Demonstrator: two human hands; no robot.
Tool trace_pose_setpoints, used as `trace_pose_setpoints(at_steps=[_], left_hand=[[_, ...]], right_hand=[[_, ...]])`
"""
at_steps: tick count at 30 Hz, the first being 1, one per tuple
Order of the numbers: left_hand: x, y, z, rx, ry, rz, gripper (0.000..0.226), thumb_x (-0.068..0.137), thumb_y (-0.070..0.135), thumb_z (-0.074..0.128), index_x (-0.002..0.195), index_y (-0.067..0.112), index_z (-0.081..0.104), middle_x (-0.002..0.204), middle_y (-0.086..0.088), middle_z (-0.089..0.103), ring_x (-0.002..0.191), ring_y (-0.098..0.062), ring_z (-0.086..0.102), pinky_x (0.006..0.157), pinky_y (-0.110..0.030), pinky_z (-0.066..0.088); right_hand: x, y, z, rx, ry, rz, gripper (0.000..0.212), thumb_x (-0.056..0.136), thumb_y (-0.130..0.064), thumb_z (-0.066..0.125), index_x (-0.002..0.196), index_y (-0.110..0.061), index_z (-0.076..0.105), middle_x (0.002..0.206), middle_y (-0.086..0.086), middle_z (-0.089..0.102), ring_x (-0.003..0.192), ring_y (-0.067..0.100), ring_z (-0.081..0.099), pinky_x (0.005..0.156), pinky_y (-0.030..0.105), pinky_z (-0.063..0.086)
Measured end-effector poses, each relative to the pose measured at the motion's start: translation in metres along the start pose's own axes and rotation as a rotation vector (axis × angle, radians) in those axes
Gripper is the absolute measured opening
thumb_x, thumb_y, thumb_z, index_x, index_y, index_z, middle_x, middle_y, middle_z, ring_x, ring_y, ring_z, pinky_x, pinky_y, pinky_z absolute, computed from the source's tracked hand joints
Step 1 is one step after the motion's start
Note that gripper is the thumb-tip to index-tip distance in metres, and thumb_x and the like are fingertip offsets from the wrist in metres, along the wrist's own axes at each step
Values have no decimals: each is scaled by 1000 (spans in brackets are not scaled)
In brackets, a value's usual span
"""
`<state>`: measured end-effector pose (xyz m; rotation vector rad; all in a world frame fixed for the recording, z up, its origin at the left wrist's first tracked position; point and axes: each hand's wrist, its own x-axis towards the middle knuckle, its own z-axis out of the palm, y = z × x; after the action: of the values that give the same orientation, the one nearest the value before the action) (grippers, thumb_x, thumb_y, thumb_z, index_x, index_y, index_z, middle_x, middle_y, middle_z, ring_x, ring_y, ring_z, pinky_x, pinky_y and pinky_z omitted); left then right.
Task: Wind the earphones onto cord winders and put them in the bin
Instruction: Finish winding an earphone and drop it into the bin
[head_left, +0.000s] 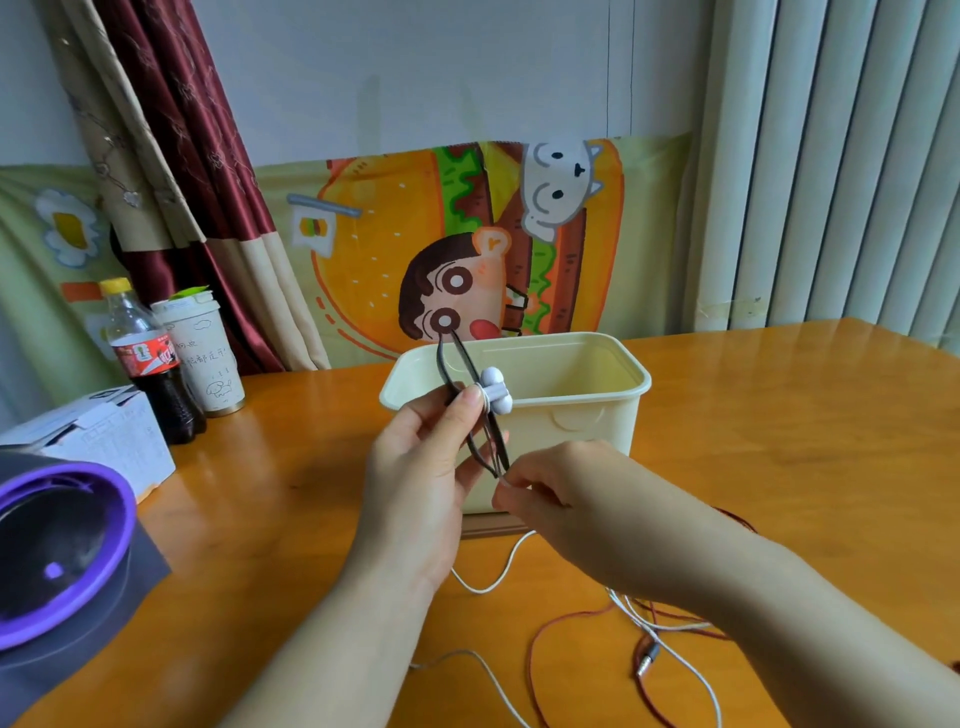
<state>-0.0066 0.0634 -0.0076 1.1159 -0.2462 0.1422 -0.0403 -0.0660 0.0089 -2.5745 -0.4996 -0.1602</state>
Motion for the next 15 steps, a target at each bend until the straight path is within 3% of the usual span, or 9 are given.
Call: trace_pose_setpoints(at_steps=[3, 8, 13, 15], left_hand=[[-1, -2, -1, 40, 9, 16, 19, 93, 14, 57, 104, 8, 70, 97, 3, 76, 91, -8, 70, 75, -23, 54], [-1, -4, -1, 130, 24, 31, 17, 92, 14, 59, 101, 12, 73, 94, -1, 76, 86, -6, 69, 69, -18, 49], [-1, -5, -4, 278, 19, 9, 14, 88, 18, 65, 101, 19, 72, 96, 0, 76, 92, -11, 70, 82, -32, 52], [-2, -6, -4, 337, -5, -1, 17, 87, 21, 67, 103, 20, 71, 98, 1, 76, 97, -15, 70, 88, -37, 53]], right_hand=[[-2, 0, -6, 23, -23, 1, 31, 98, -29, 44, 91, -9, 68, 82, 10, 67, 75, 24, 61, 71, 41, 51], [-4, -1, -13, 62, -4, -19, 28, 99, -27, 44, 96, -20, 71, 82, -3, 68, 73, 11, 60, 66, 24, 50], [-8, 0, -30, 119, 137, -57, 28, 97, -29, 49, 85, -18, 72, 51, -9, 51, 53, 2, 49, 52, 15, 38], [-10, 2, -37, 138, 197, -53, 30, 96, -34, 49, 80, -20, 71, 48, -15, 51, 49, 1, 47, 49, 14, 37]])
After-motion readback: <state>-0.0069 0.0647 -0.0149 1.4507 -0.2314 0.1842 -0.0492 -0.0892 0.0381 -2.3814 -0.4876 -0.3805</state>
